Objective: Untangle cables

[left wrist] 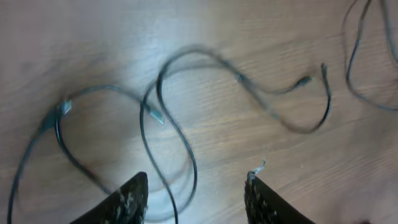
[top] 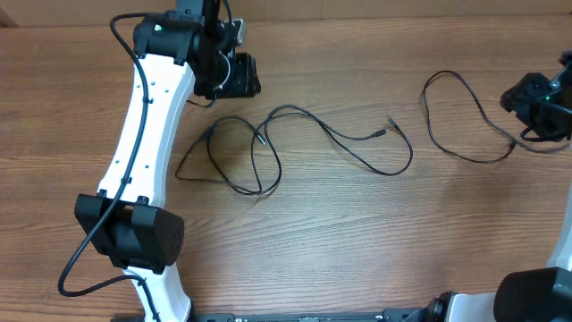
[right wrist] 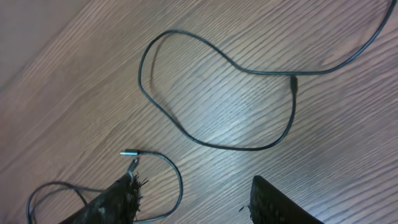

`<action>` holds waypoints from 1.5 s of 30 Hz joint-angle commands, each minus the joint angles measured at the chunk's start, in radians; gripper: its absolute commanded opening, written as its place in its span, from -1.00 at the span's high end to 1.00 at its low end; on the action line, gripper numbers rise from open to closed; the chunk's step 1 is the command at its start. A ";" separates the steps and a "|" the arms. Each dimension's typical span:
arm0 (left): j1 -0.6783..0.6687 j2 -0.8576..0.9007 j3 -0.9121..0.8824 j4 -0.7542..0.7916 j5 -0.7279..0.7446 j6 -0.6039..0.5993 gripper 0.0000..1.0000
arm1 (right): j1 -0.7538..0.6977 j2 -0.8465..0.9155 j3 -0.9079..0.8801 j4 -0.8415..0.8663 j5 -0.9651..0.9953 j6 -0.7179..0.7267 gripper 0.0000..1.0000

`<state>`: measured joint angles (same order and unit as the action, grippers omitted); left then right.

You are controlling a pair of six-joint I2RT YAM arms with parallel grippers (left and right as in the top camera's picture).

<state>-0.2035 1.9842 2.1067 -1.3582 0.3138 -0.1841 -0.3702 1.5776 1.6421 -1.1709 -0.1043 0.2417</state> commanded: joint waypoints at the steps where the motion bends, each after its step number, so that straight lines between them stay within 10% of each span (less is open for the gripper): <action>1: -0.014 0.011 -0.005 -0.046 -0.003 -0.018 0.00 | 0.024 -0.004 0.006 -0.006 -0.006 -0.008 -0.13; 35: -0.308 0.050 -0.733 0.393 -0.200 0.117 0.00 | 0.063 -0.004 0.006 -0.006 -0.006 -0.008 -0.24; 39: -0.309 0.049 -0.745 0.394 -0.206 0.117 0.92 | 0.063 -0.004 0.006 -0.006 -0.006 -0.008 -0.24; 45: -0.299 0.043 -0.460 0.271 -0.203 0.102 0.92 | 0.063 -0.004 0.006 -0.006 -0.047 -0.009 -0.19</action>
<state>-0.5091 2.0327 1.4445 -1.0439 0.1146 -0.0780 -0.3126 1.5776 1.6421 -1.1790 -0.1093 0.2352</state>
